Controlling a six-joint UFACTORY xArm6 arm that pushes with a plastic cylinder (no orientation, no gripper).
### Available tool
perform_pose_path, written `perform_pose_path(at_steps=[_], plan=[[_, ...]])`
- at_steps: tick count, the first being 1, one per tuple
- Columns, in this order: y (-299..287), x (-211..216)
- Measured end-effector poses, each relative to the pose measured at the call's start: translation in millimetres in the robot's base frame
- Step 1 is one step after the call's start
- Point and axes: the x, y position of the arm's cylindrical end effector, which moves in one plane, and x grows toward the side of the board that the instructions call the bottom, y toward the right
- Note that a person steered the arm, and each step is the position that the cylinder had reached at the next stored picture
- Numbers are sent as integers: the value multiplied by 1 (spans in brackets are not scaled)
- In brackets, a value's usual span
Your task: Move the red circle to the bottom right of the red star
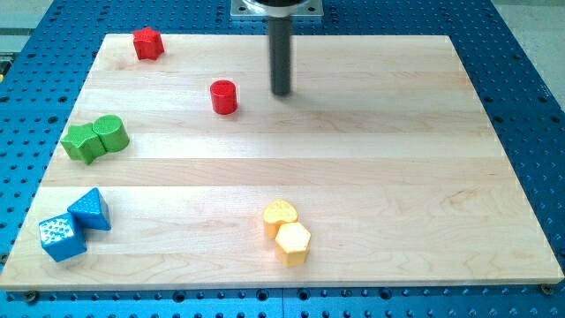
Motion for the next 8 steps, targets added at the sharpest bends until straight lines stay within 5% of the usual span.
perform_pose_path(at_steps=[1,4,6,8], plan=[[-4,37],[-116,3],[-80,65],[-133,30]])
